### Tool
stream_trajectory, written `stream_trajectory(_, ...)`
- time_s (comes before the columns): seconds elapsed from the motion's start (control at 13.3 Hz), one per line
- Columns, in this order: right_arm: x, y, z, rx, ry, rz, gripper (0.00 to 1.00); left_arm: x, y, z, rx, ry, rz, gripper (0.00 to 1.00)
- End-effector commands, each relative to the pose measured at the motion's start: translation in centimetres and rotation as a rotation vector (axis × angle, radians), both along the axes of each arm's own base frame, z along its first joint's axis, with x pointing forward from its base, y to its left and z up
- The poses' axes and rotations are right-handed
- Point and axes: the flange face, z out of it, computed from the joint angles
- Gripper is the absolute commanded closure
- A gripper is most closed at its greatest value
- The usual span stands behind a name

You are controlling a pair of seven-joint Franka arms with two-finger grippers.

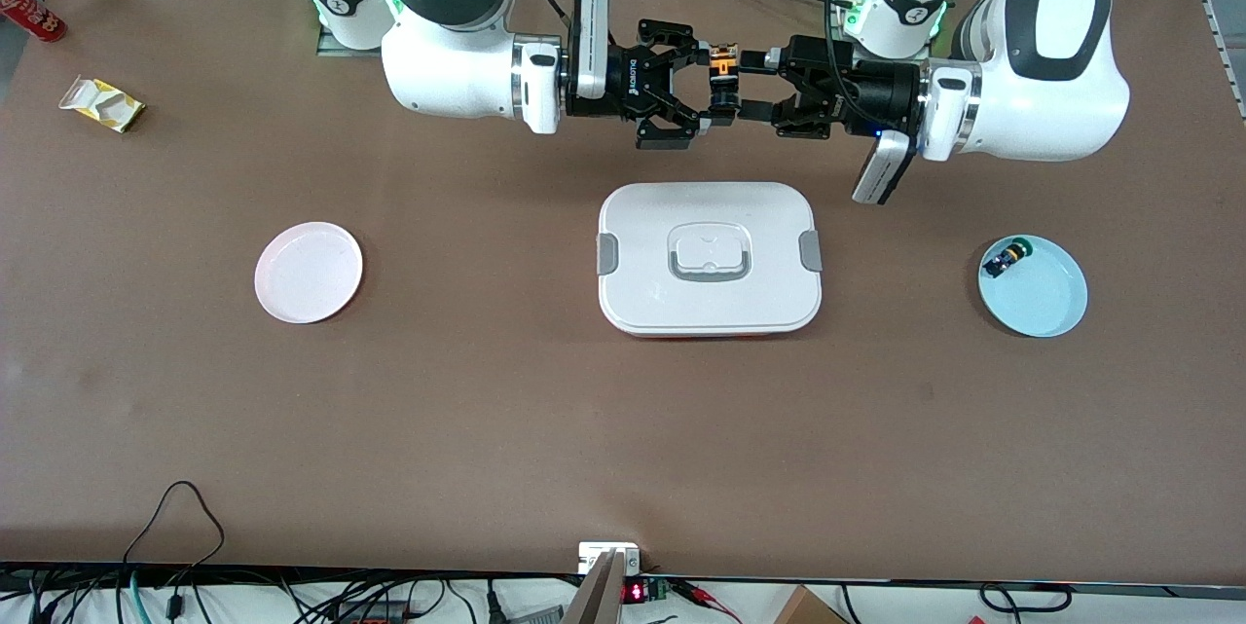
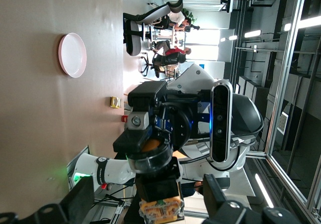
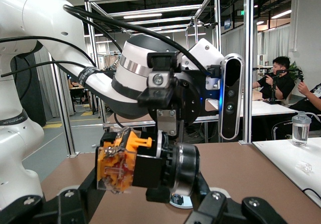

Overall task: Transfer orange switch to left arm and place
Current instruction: 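Close the left gripper on the orange switch beside the right gripper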

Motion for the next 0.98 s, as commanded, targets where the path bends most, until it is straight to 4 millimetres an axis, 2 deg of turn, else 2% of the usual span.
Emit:
stream_trajectory(0.0,-0.3,0.3,-0.3,0.011,-0.068,-0.031,0.92,-2.0,0.2,1.0,-0.003,-0.025,0.021,0.24)
stream_trajectory(0.15,-0.3,0.3,-0.4,0.009,-0.066,-0.031,0.92,-2.0,0.2,1.1,-0.005,-0.032,0.021,0.44)
stream_trajectory(0.68,-0.3,0.2,-0.6,0.005,-0.067,-0.031,0.92,-2.4,-0.8,1.0,-0.005,-0.038,0.002,0.46)
stream_trajectory(0.75,-0.3,0.2,-0.6,0.005,-0.067,-0.031,0.92,-2.4,-0.9,1.0,-0.006,-0.039,0.000,0.53)
stream_trajectory(0.9,-0.4,0.3,-0.5,0.006,-0.066,-0.030,0.92,-2.2,-0.7,1.1,-0.006,-0.041,0.005,0.77)
